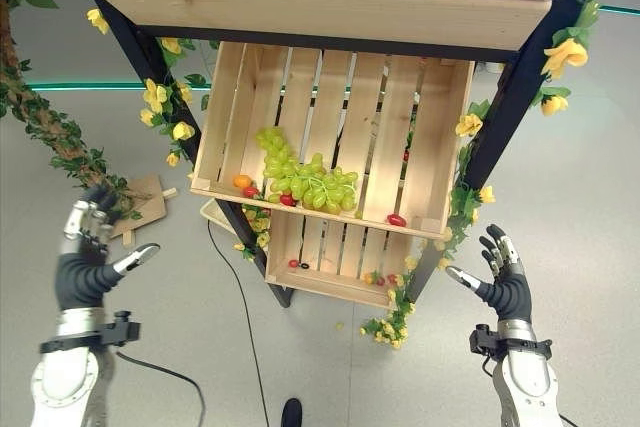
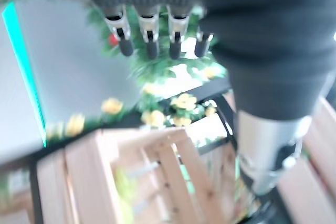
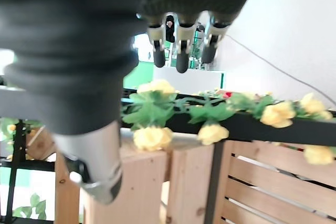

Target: Pick up the fruits from the basket on one side to the basket on the other side

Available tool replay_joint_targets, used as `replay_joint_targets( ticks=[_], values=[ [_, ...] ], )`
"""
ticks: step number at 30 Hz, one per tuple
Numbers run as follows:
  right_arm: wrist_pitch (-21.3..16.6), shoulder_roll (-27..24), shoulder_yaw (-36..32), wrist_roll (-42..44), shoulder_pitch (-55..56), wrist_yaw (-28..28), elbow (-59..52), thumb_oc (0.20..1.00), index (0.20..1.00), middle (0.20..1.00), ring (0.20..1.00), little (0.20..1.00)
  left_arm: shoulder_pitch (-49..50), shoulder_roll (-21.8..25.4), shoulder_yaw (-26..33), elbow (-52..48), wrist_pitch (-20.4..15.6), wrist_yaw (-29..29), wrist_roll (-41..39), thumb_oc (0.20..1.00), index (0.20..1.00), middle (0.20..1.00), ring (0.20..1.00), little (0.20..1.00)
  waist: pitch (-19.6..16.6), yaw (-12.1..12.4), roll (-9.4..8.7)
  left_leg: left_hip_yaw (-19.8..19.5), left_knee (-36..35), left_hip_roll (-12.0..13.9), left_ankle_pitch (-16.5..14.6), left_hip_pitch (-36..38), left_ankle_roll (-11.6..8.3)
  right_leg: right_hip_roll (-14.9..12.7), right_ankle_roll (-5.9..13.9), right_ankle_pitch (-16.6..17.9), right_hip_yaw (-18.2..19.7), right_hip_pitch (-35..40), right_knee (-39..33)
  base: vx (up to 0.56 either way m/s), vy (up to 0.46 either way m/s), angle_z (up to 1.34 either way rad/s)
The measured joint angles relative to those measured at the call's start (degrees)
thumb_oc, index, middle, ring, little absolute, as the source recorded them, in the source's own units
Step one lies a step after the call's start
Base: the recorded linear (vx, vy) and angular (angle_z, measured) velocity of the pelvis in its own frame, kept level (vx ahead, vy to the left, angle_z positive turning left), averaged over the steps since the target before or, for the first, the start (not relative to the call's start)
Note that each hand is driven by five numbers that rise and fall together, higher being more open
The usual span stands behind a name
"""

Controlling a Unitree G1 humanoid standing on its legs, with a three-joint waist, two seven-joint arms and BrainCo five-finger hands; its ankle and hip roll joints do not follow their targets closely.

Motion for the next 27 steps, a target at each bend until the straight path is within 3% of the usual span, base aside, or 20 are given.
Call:
replay_joint_targets(
  ticks=[3, 15, 27],
  values=[
    [-0.12, 0.06, 0.06, -0.41, -0.34, -0.05, -0.02, 1.0, 1.0, 1.0, 1.0, 1.0, -0.26, -2.2, -2.6, 3.56, 0.99, -2.04, -7.48, 1.0, 1.0, 1.0, 1.0, 1.0, 0.05, -0.03, -0.24, -0.28, 0.01, -0.07, 0.04, -0.15, 0.01, -0.02, 0.02, -0.04, -0.12, -0.01, -0.01, 0.01, -0.037, 0.06],
    [-1.23, 0.22, 0.13, -1.06, -0.61, -0.54, -0.14, 1.0, 1.0, 1.0, 1.0, 1.0, 0.75, -1.31, -4.63, 5.25, 2.08, -3.04, -7.07, 1.0, 1.0, 1.0, 1.0, 1.0, 0.51, -0.11, -1.3, -1.35, 0.02, -0.17, 0.36, -0.54, -0.03, 0.15, -0.03, -0.12, -1.48, 0.02, -0.02, 0.02, -0.002, 0.04],
    [-1.23, 0.67, 0.15, -1.08, 0.6, -0.38, -0.15, 1.0, 1.0, 1.0, 1.0, 1.0, 0.77, 0.05, -4.62, 5.22, 2.0, -3.05, -6.13, 1.0, 1.0, 1.0, 1.0, 1.0, 1.0, -0.09, -2.15, 2.49, 0.68, 0.28, -0.54, 0.57, 0.09, -0.22, -0.1, -0.03, 2.04, -0.25, 0.07, 0.01, 0.032, -0.13]
  ],
)
